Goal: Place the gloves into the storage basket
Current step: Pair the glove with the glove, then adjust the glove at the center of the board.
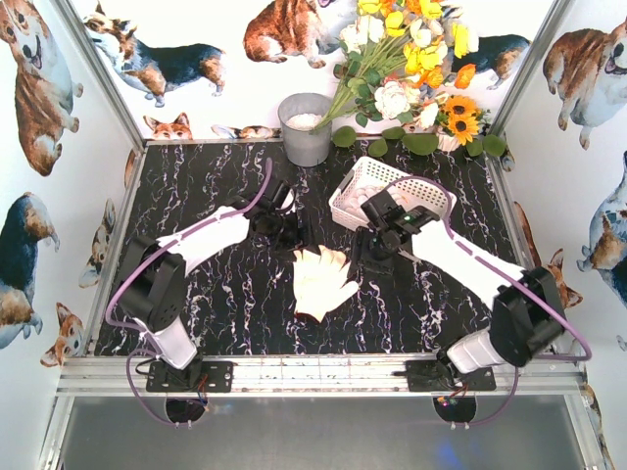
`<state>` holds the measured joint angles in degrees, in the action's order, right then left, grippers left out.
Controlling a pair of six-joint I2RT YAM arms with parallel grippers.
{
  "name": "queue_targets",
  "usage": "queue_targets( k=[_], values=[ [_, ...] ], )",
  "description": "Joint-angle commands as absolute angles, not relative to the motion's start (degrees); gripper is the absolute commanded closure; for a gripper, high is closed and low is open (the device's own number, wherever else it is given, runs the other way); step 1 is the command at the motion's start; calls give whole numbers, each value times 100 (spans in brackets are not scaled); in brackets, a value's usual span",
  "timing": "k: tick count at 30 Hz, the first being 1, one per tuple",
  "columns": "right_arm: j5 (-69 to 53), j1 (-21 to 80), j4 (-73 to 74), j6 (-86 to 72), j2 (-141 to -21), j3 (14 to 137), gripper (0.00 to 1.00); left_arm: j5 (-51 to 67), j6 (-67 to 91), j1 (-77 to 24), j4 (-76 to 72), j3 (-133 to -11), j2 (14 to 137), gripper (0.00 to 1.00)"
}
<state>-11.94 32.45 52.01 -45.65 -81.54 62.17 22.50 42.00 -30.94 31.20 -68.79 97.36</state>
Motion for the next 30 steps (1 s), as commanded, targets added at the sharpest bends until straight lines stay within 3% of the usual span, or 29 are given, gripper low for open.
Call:
queue_targets(
  k=[1, 6, 11, 14, 25, 30],
  values=[
    [-833, 2976, 4479, -3506, -8515, 6092, 52, 1856, 3255, -3042, 3016, -7037, 9895, 32],
    [-1256, 2797, 3430, -2920, -8701, 5677, 51, 2200, 2587, -2958, 2593, -7237, 10566, 31],
    [-1923, 2725, 3081, -2724, -8959, 5565, 51, 2347, 2255, -2883, 2761, -7724, 11101, 44],
    [-2231, 2725, 2742, -2778, -9041, 5330, 52, 2548, 2052, -2885, 2710, -7808, 11064, 46],
    [-1736, 2733, 1777, -2930, -8880, 4481, 51, 2392, 1380, -2865, 2887, -7861, 11149, 52],
    [-1580, 2733, 1684, -3002, -8904, 4344, 59, 2528, 1498, -2932, 2553, -7838, 11263, 55]
  ],
)
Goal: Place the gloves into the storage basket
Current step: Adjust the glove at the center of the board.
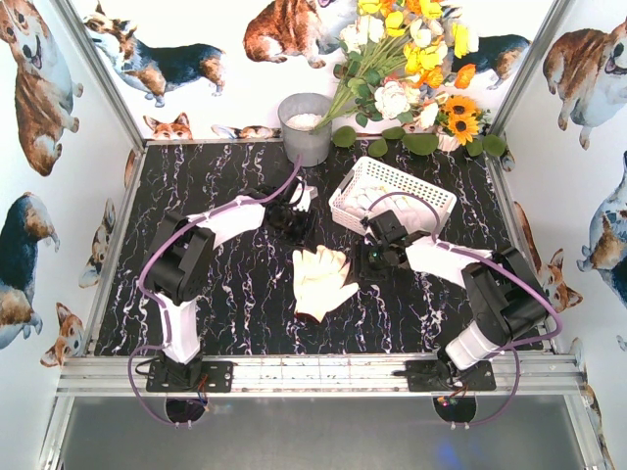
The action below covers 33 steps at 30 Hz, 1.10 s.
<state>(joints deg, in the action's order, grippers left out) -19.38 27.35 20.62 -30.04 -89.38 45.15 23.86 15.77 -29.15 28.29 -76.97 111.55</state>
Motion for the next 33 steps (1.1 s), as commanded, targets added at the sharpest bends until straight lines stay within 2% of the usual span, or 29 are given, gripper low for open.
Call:
queue_targets(
  k=[1, 4, 6, 16, 19, 24, 26, 30, 33],
  values=[
    [-1573, 2733, 1679, -2995, -8944, 4346, 63, 2552, 1528, -2947, 2497, -7849, 11291, 57],
    [-1545, 2733, 1671, -3014, -9014, 4351, 72, 2581, 1623, -2977, 2312, -7878, 11407, 62],
    [-1515, 2733, 1666, -3023, -9021, 4343, 74, 2571, 1645, -3004, 2233, -7888, 11467, 64],
    [-1478, 2733, 1630, -3041, -9131, 4360, 78, 2301, 1586, -3137, 2188, -7844, 11528, 74],
    [-1510, 2739, 1590, -3056, -9149, 4330, 78, 2355, 1585, -3144, 2167, -7805, 11608, 81],
    [-1495, 2742, 1618, -3050, -9072, 4288, 85, 2457, 1668, -3177, 1957, -7718, 11663, 81],
    [-1481, 2742, 1650, -3038, -8956, 4276, 86, 2387, 1719, -3179, 1921, -7702, 11597, 88],
    [-1455, 2742, 1660, -3050, -8628, 4213, 100, 2235, 1912, -3182, 1776, -7629, 11286, 100],
    [-1476, 2742, 1725, -3049, -8451, 4209, 100, 2318, 2072, -3182, 1660, -7571, 11098, 100]
  ],
)
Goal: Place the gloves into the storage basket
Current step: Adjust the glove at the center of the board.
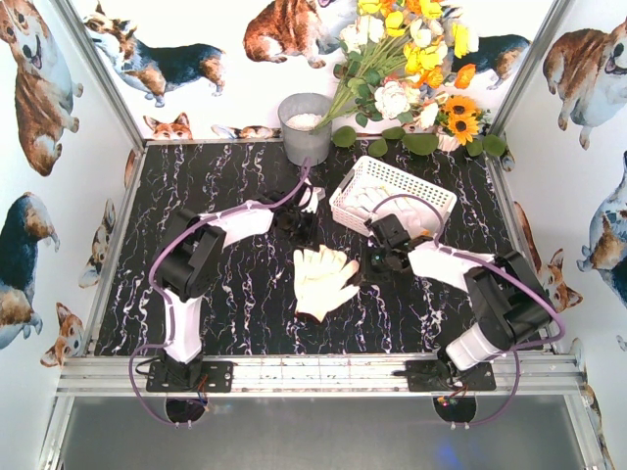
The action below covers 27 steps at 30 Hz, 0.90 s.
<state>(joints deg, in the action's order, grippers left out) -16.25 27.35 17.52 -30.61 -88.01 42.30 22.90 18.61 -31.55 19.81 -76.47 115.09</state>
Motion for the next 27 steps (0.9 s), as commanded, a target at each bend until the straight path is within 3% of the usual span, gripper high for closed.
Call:
queue_targets(
  k=[1, 27],
  values=[
    [-1477, 2742, 1749, -3047, -8402, 4210, 100, 2361, 2100, -3182, 1639, -7553, 11069, 100],
    [-1522, 2760, 2959, -2518, -8268, 5543, 100, 2333, 2237, -2729, 1571, -7039, 10198, 100]
  ],
)
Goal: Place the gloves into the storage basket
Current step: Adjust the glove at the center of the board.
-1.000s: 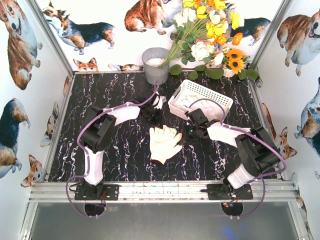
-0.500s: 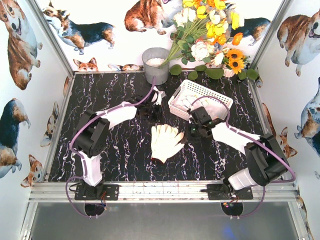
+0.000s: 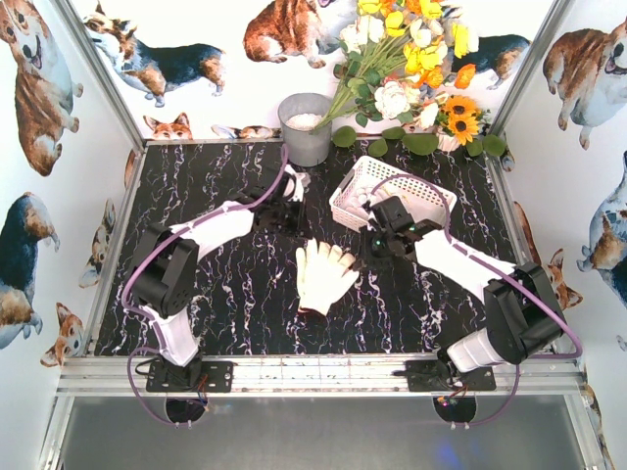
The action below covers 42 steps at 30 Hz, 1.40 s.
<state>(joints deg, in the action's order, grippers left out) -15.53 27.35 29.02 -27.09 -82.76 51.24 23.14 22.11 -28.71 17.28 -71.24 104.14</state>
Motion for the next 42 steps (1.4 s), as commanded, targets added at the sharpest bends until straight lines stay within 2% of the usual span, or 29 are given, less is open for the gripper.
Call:
queue_targets(
  k=[1, 15, 27, 38, 39, 41, 42],
  values=[
    [-1521, 2764, 2976, -2502, -8287, 5584, 100, 2333, 2221, -2706, 1581, -7016, 10178, 100],
    [-1602, 2962, 2983, -2426, -8999, 5949, 100, 2141, 2091, -2487, 1812, -6866, 10295, 100],
    [-1501, 3067, 2835, -2505, -9162, 6001, 100, 1775, 2037, -2401, 1743, -6723, 10362, 100],
    [-1462, 3164, 2702, -2584, -9445, 6204, 100, 1660, 1732, -2278, 1617, -6787, 10846, 100],
    [-1453, 3164, 2701, -2584, -9441, 6217, 98, 1632, 1705, -2274, 1628, -6824, 10906, 100],
    [-1434, 3166, 2731, -2584, -9384, 6238, 86, 1548, 1661, -2262, 1632, -6863, 11008, 99],
    [-1425, 3172, 2737, -2584, -9325, 6237, 80, 1555, 1642, -2247, 1597, -6853, 11040, 93]
  ],
)
